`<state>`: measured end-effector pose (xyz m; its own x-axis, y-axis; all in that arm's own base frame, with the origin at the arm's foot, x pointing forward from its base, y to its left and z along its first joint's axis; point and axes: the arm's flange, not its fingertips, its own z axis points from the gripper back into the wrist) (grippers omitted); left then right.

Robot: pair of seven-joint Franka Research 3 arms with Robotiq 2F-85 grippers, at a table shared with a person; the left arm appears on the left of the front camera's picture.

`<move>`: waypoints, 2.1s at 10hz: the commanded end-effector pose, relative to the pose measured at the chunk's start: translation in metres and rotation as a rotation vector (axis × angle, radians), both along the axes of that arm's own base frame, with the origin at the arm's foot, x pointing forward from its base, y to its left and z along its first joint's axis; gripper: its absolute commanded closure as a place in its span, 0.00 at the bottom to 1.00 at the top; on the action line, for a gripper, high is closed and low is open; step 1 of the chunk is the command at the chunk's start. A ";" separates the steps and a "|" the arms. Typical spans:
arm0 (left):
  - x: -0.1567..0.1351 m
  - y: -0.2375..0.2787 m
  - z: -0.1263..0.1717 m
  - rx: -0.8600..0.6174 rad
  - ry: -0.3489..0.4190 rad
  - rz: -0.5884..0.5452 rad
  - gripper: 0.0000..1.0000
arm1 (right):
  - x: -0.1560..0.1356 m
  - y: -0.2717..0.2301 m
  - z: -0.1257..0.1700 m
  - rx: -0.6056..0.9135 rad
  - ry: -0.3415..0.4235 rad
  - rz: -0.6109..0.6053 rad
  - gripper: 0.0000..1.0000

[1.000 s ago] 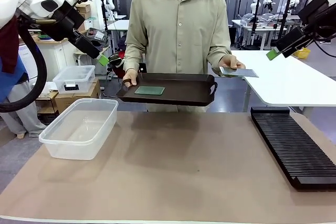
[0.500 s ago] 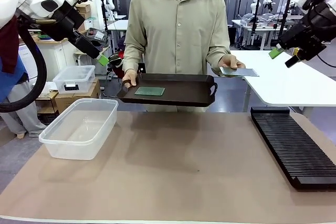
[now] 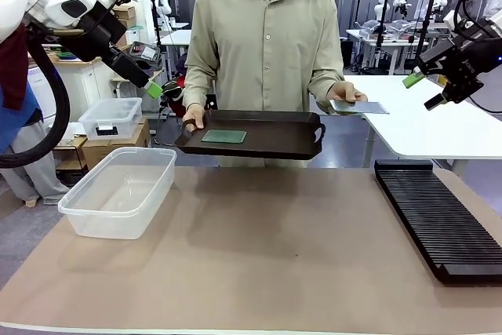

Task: Sort PCBs into racks and boxes based on the side picked up.
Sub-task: Pick up the Blank PCB handed by the Human.

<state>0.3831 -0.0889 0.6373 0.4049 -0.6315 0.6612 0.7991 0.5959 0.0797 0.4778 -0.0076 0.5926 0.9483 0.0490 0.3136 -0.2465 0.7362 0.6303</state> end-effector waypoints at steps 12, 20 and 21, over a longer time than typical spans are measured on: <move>0.000 0.001 -0.001 -0.004 0.008 -0.005 0.00 | 0.052 0.010 -0.046 0.275 0.209 -0.047 0.00; 0.000 0.001 -0.001 -0.004 0.008 -0.005 0.00 | 0.065 0.000 -0.076 0.431 0.189 -0.016 0.00; 0.000 0.001 -0.001 -0.004 0.008 -0.005 0.00 | 0.065 0.000 -0.076 0.431 0.189 -0.016 0.00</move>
<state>0.3831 -0.0890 0.6374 0.4048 -0.6317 0.6611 0.7992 0.5957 0.0799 0.5453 -0.0090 0.5127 0.9912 -0.0518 0.1217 -0.0918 0.3930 0.9149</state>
